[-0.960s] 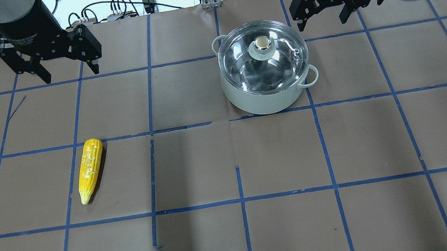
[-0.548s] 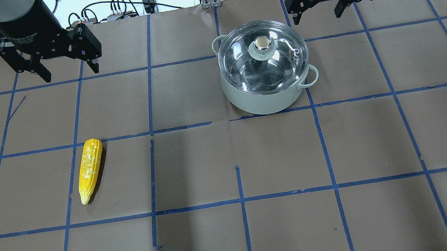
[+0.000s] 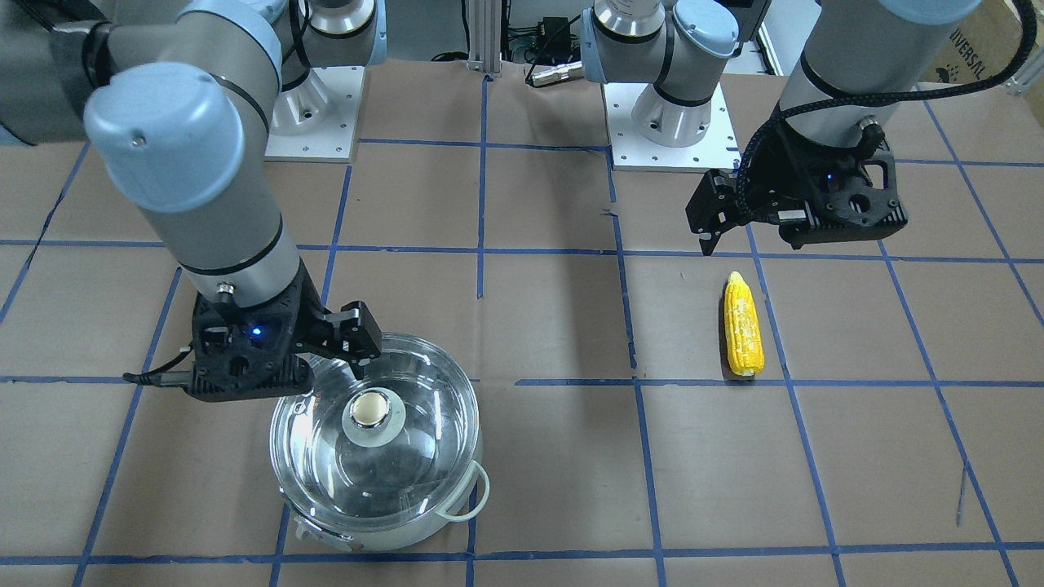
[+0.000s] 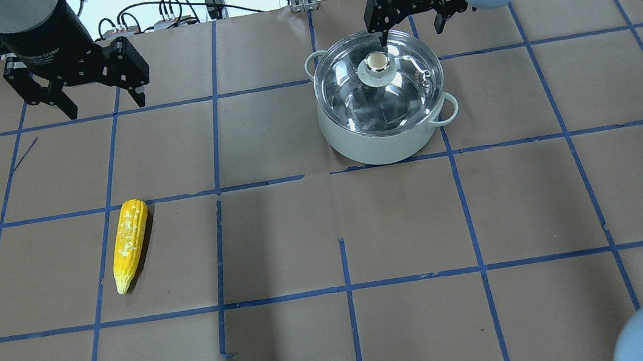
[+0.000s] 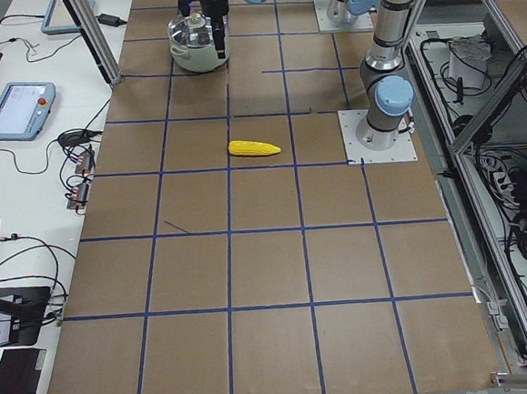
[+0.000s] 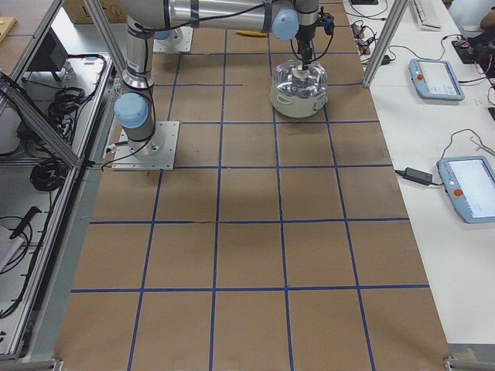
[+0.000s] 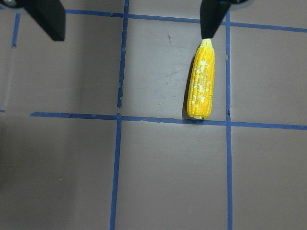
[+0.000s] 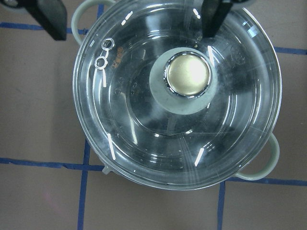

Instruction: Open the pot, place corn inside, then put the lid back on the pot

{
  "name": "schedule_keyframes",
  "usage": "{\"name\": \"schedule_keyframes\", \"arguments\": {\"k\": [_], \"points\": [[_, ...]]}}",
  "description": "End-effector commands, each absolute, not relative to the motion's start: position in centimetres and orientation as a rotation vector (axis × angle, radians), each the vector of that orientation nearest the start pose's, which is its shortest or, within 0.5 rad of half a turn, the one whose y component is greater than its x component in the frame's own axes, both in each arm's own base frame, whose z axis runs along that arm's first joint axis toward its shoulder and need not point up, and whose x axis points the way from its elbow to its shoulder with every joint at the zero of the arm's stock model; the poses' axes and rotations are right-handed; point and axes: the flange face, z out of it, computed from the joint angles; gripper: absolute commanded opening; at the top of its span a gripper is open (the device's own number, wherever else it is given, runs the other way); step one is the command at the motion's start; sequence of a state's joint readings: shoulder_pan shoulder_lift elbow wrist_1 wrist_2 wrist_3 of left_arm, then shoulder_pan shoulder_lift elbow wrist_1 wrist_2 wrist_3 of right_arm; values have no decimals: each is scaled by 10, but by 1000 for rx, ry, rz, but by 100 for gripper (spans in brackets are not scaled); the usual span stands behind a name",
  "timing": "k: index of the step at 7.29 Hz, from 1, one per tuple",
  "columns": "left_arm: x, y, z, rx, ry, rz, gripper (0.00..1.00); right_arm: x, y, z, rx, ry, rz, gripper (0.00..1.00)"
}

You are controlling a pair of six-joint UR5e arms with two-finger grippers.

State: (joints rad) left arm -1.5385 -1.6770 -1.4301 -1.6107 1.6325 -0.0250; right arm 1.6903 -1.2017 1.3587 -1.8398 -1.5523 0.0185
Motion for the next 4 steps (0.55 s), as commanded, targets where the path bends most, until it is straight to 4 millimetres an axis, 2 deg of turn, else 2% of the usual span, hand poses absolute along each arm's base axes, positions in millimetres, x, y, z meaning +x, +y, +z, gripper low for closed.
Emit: {"name": "schedule_keyframes", "arguments": {"k": [1,4], "points": [[-110,-540,497,-87,3079,14,100,228,-646,368,-192,3123,-129,100],[-110,-539,495,-87,3077,22,100,239,-655,372,-213,3117,-167,100]]}}
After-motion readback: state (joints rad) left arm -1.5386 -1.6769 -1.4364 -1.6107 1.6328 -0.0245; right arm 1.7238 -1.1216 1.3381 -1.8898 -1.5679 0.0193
